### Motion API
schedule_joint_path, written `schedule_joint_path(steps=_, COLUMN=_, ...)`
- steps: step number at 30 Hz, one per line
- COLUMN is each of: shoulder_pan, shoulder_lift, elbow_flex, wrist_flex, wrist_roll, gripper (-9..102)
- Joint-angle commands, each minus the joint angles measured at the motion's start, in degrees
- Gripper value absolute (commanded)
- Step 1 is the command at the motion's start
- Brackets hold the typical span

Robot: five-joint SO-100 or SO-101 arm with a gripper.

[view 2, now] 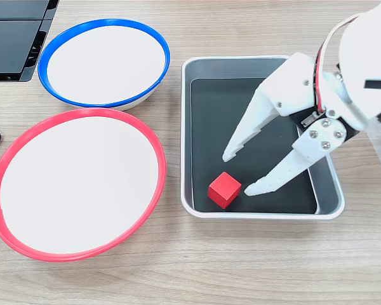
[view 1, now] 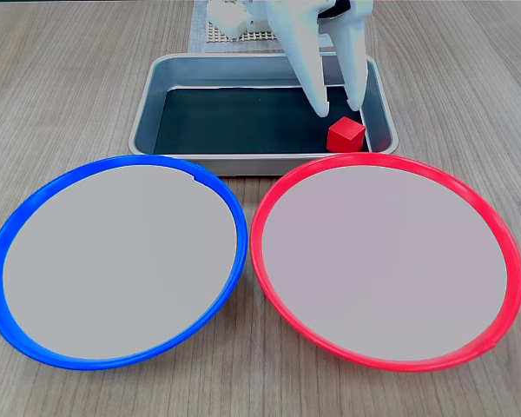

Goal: Move a red block from tray to red dish

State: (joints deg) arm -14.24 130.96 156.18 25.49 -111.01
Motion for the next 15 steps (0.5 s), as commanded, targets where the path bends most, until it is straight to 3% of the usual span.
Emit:
schedule_joint_path(steps=1, shoulder_pan=0.2, shoulder_lift=-2.7, elbow_flex=-4.1, wrist_flex=-1.0, wrist_roll=0.3, gripper=17)
schedule_joint_path(steps=15, shoulder_pan=2.0, shoulder_lift=-11.4, elbow_flex=-7.9, wrist_flex=0.5, wrist_roll=-1.3, gripper=17)
